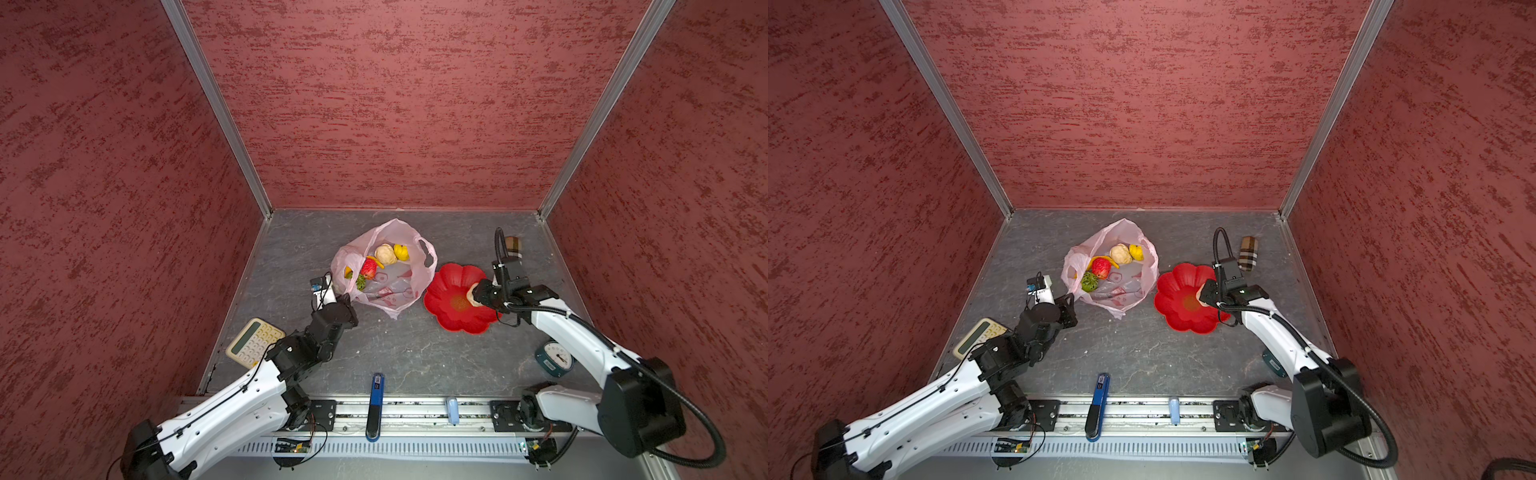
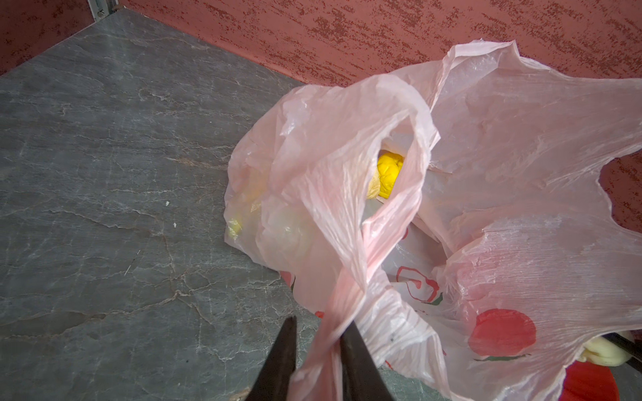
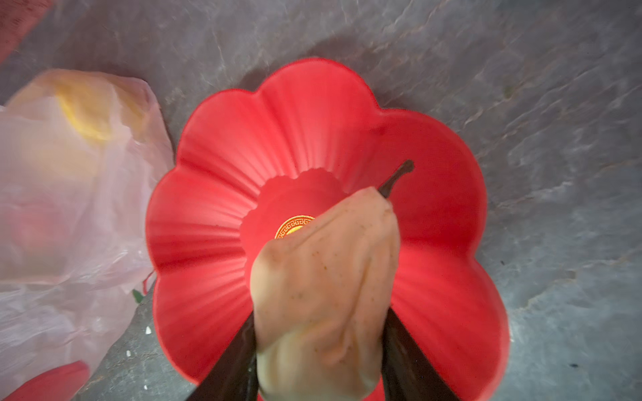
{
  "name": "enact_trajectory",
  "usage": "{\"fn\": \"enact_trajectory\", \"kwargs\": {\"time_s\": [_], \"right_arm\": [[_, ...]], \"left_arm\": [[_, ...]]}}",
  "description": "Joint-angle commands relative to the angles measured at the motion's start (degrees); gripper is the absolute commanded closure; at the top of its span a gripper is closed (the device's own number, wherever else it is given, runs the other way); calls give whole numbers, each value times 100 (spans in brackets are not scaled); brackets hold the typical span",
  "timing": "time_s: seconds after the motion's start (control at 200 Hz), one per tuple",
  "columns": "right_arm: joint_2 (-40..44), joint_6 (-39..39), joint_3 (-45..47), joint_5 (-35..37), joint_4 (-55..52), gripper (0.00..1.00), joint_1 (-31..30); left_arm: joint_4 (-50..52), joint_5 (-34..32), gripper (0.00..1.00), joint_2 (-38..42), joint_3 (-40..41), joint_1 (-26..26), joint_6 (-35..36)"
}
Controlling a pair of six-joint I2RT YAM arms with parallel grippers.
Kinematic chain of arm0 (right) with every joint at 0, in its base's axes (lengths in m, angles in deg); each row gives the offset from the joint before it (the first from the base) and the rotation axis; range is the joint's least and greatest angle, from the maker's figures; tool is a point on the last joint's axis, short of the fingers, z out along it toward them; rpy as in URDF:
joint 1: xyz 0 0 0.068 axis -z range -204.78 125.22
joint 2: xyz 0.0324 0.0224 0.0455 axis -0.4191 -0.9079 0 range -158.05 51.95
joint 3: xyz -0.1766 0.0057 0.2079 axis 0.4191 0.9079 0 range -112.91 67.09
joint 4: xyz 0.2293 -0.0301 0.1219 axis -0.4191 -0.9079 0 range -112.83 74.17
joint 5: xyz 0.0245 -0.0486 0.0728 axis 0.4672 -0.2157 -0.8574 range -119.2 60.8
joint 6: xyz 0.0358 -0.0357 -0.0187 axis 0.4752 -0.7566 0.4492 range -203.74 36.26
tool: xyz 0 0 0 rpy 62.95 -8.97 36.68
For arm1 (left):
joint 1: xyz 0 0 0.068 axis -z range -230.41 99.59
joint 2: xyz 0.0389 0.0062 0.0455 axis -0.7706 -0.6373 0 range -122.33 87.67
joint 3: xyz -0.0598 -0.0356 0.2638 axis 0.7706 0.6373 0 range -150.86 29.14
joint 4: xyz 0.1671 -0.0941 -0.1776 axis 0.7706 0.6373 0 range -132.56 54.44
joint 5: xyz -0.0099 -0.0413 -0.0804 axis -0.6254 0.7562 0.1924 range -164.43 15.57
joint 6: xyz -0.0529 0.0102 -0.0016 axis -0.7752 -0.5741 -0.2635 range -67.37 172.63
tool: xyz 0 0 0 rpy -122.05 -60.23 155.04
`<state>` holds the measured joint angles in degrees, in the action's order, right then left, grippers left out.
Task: Take fruits out of the plastic bag
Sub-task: Place the fruit on the plate.
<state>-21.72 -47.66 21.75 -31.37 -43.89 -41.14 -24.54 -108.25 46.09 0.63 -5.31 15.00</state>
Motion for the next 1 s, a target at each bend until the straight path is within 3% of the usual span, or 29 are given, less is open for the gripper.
{"fn": "enact_trajectory", "kwargs": {"time_s": [0.0,0.506,0.867,0.887,0.997], "right_arm": [[-336,75,-78,-273,504,71,-33],[-1307,146,-171,-376,843,55,-34],[-992,128,-439,-166,578,27,-34],[-992,120,-496,-153,522,21,-34],[-445,42,-797,32,151,16,-33]], "left_arm": [[105,59,76,27,-137,-52,45],[199,25,76,160,-83,-63,45],[167,36,76,177,-79,-72,62],[167,38,76,177,-84,-76,60],[164,51,76,205,-71,-88,62]]}}
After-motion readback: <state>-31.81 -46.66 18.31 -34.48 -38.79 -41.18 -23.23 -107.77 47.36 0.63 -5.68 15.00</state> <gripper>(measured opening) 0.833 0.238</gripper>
